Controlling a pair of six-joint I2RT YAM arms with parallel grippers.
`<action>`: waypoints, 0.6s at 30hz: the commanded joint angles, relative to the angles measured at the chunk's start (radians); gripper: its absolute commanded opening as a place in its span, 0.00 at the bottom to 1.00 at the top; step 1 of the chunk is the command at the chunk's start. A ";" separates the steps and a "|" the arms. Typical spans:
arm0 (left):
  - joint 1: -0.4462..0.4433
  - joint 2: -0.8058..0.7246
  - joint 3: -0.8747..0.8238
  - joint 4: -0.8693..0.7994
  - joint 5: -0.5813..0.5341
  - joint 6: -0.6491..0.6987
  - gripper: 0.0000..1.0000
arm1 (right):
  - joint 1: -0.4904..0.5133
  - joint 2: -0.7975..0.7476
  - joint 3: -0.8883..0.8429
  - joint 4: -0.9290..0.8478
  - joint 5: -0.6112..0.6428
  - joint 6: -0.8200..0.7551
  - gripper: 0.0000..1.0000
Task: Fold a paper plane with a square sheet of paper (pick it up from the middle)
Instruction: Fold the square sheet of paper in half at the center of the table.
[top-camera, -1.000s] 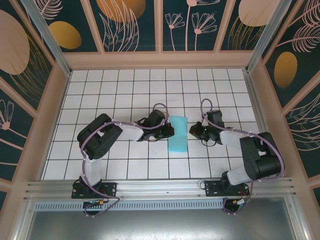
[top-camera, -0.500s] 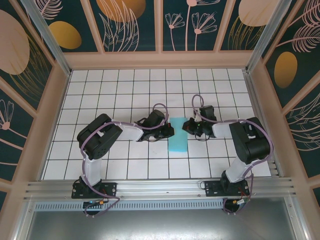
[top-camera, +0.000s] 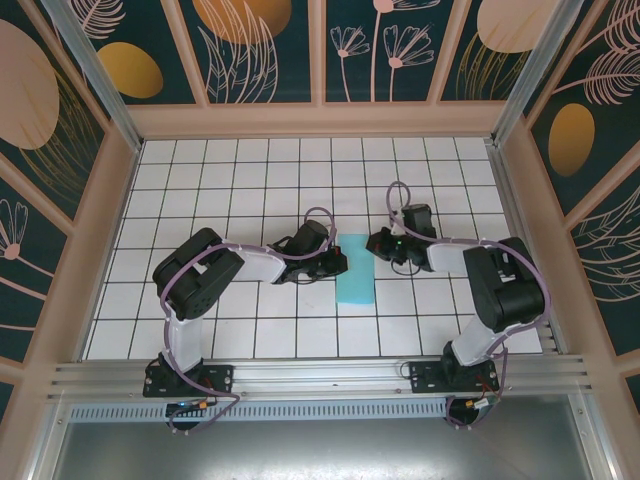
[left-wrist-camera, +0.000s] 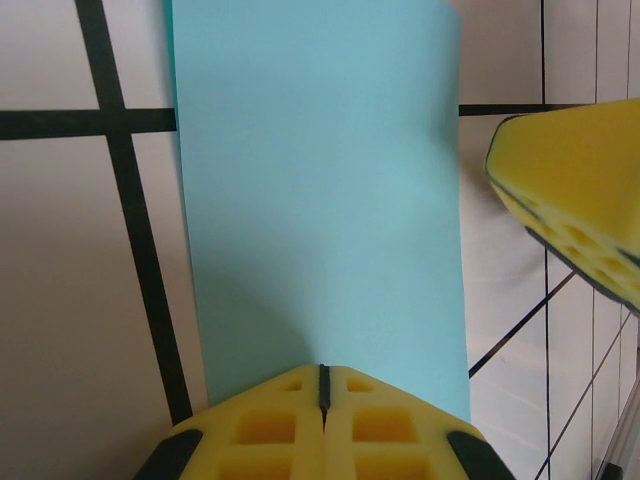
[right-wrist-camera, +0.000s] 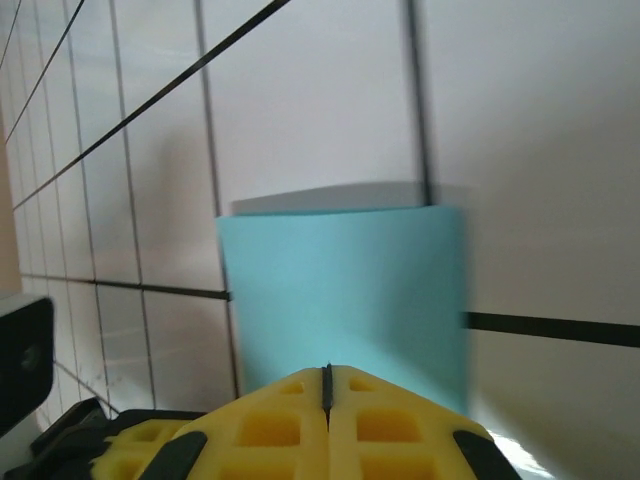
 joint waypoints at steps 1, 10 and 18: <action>0.008 0.047 -0.062 -0.248 -0.073 0.005 0.00 | 0.019 0.062 0.048 0.023 0.000 0.017 0.00; 0.008 0.035 -0.073 -0.249 -0.078 0.006 0.00 | -0.093 0.168 0.111 -0.020 0.035 -0.032 0.00; 0.008 0.002 -0.058 -0.249 -0.071 0.040 0.00 | -0.141 0.097 0.163 -0.104 0.033 -0.056 0.00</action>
